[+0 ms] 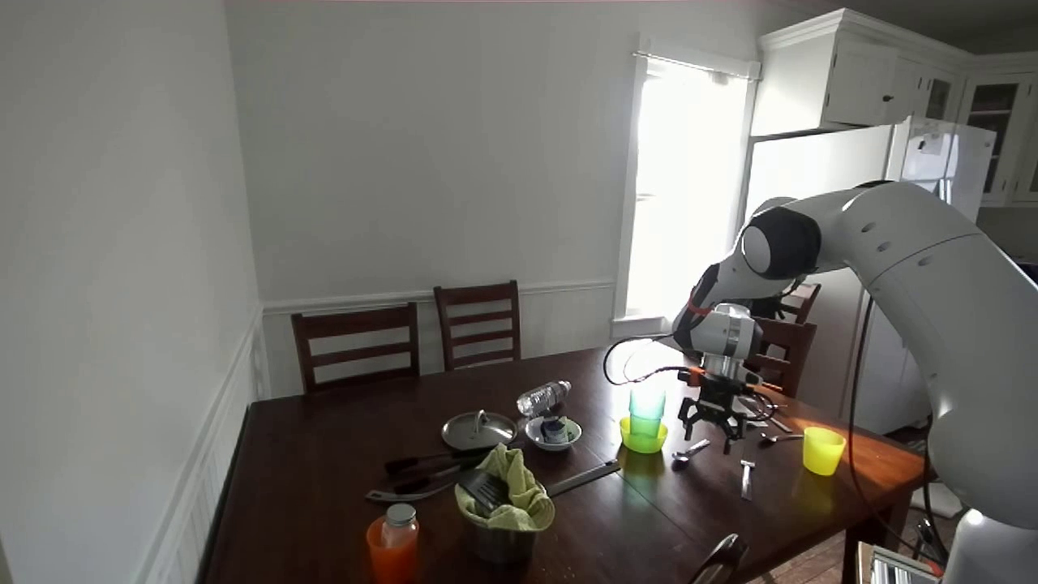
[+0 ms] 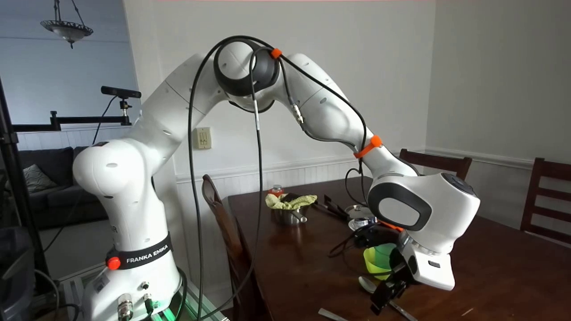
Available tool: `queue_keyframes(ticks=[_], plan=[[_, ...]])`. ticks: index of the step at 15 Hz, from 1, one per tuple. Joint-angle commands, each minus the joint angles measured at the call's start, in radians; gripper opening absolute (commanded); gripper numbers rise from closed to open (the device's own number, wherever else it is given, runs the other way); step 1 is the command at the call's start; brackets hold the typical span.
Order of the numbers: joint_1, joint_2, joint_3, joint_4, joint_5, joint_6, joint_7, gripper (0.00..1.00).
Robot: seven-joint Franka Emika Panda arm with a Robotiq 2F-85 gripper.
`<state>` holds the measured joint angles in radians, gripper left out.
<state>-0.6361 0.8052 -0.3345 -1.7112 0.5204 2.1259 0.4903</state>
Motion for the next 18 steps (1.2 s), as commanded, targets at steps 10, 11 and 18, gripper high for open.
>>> queue_keyframes(ticks=[10,11,18], plan=[[-0.029,0.062,0.01,0.072,0.018,-0.051,0.075,1.0],[-0.028,0.065,0.01,0.072,0.016,-0.056,0.075,1.0],[-0.02,0.06,-0.007,0.084,-0.029,-0.11,0.053,1.0]])
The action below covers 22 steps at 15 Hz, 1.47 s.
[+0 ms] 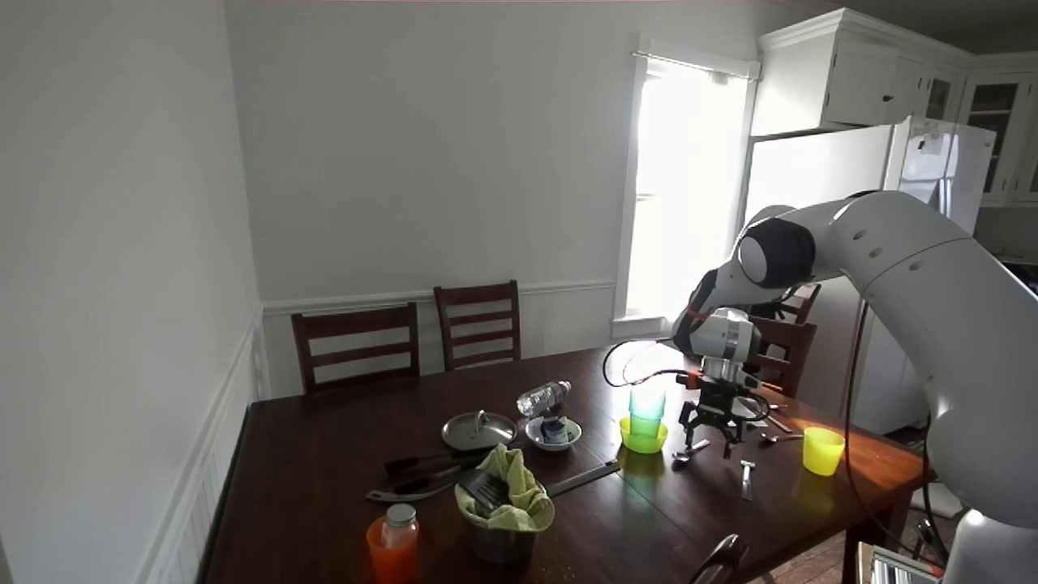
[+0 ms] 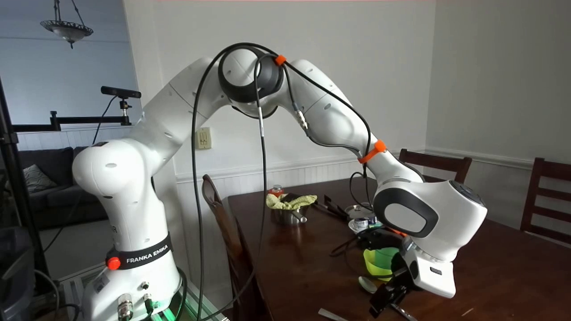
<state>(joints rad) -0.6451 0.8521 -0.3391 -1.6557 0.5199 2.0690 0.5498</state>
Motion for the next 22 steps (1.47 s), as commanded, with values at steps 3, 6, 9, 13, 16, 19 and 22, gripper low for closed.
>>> queue_keyframes(ticks=[3,6,9,13,16,19,22], plan=[[-0.002,0.01,-0.011,0.024,-0.058,-0.078,-0.016,1.0],[0.007,0.011,-0.021,0.026,-0.091,-0.085,-0.02,1.0],[0.013,0.015,-0.031,0.028,-0.127,-0.091,-0.023,1.0],[0.009,0.008,-0.03,0.021,-0.127,-0.074,-0.016,1.0],[0.004,-0.007,-0.017,0.001,-0.073,-0.032,0.009,1.0],[0.002,-0.021,-0.003,-0.016,-0.014,0.014,0.021,1.0],[0.01,-0.024,0.006,-0.03,0.011,0.038,0.026,1.0]])
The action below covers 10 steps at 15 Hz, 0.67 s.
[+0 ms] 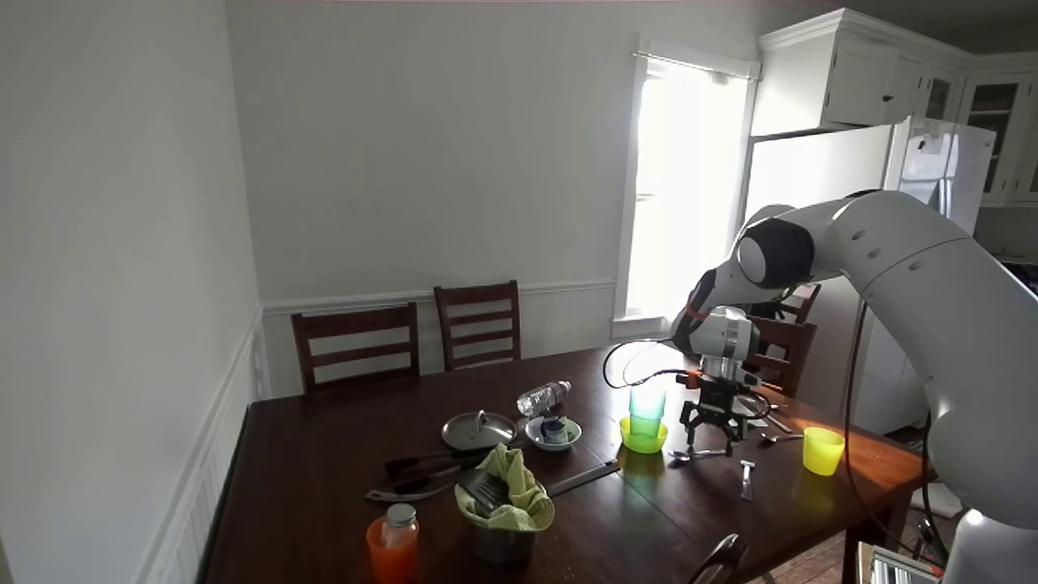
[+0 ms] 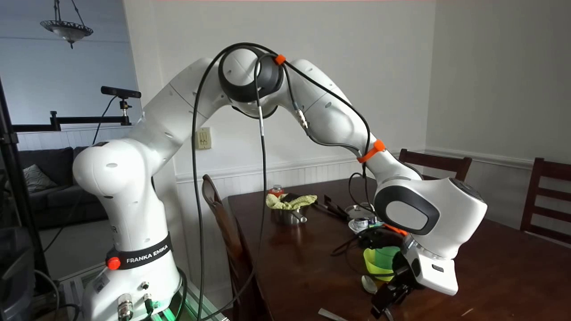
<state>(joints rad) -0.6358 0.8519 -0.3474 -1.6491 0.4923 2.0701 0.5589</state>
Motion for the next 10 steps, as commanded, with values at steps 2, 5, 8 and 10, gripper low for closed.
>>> queue_keyframes(ticks=[2,5,8,10], plan=[[0.002,-0.027,0.023,-0.048,0.059,0.05,0.018,1.0],[-0.007,-0.035,0.04,-0.06,0.094,0.057,0.004,1.0],[-0.005,-0.036,0.039,-0.064,0.122,0.06,0.01,0.74],[-0.003,-0.039,0.037,-0.064,0.139,0.06,0.008,0.59]])
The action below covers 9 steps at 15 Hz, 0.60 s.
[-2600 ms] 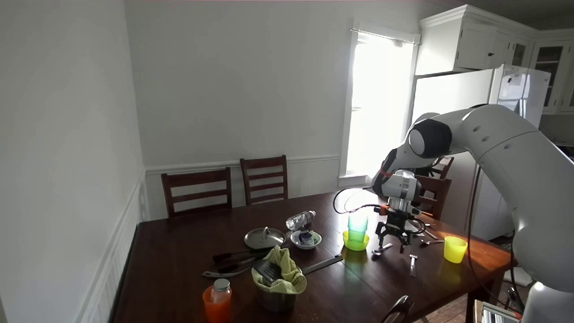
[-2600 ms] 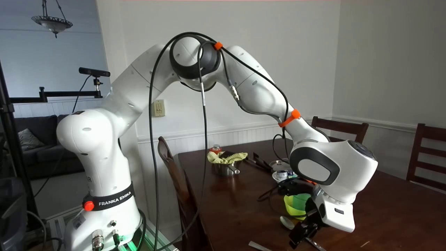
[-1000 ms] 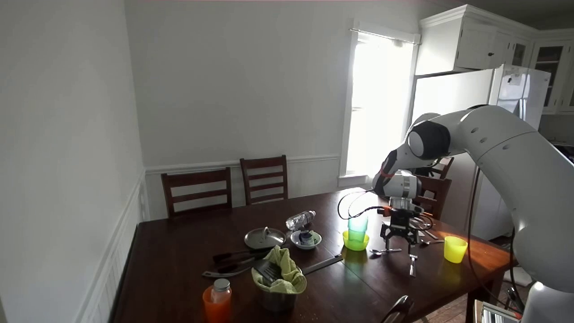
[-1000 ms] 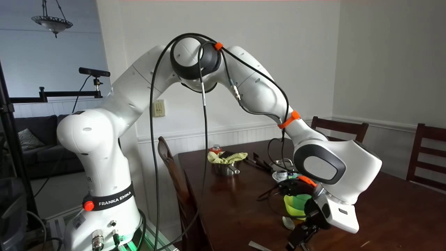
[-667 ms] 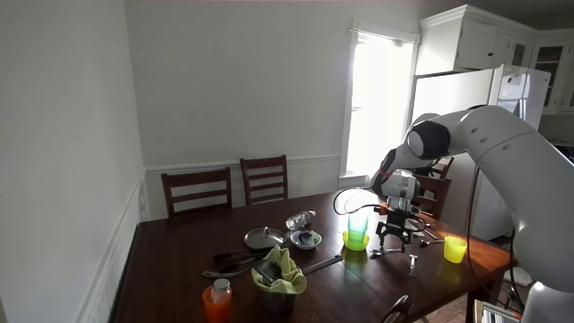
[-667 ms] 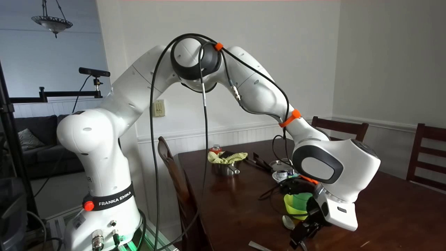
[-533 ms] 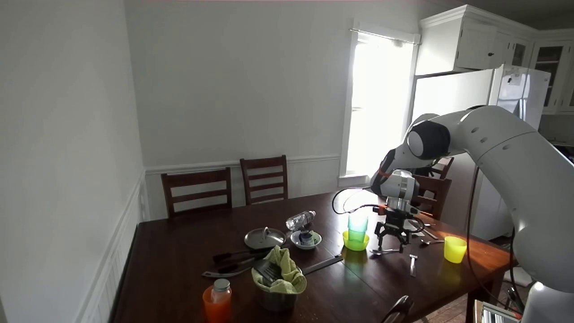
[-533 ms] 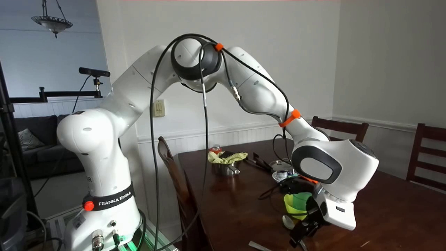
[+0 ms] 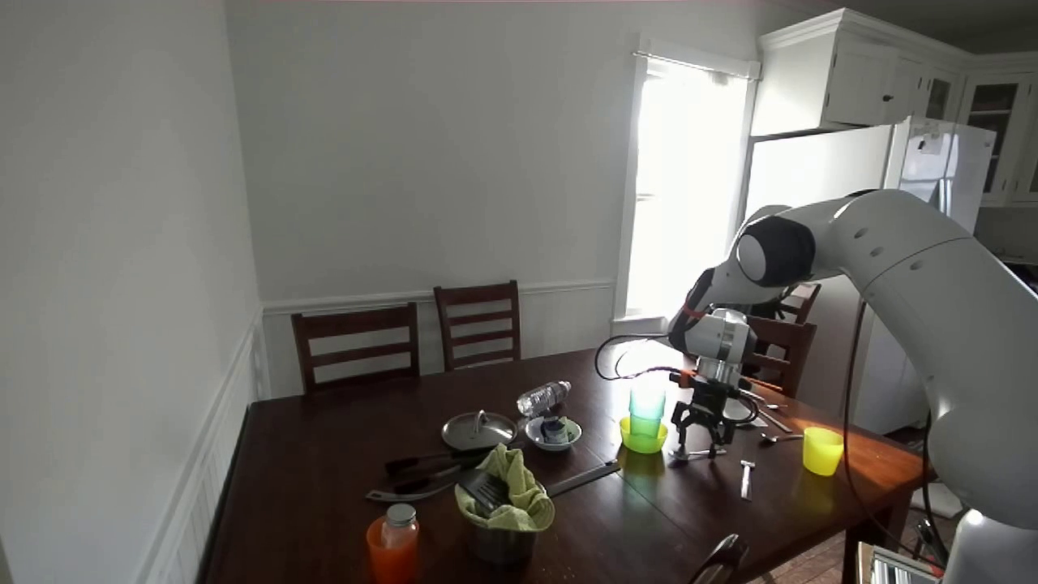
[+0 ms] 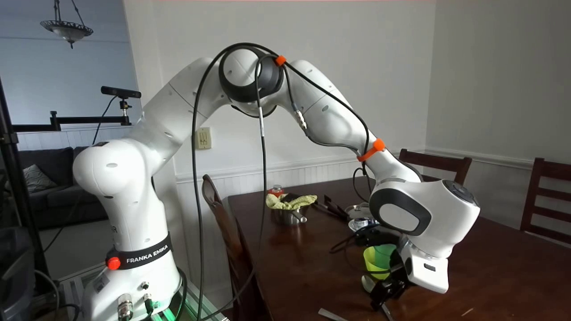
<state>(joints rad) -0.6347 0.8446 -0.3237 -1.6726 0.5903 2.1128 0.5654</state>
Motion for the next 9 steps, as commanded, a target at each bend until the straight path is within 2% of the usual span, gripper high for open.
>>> queue_keyframes(ticks=[1,7,9], plan=[[-0.002,-0.034,0.011,-0.041,0.045,0.019,0.0,0.52],[0.001,-0.042,0.001,-0.035,0.035,0.016,-0.014,0.09],[0.003,-0.04,-0.005,-0.031,0.024,0.014,-0.018,0.0]])
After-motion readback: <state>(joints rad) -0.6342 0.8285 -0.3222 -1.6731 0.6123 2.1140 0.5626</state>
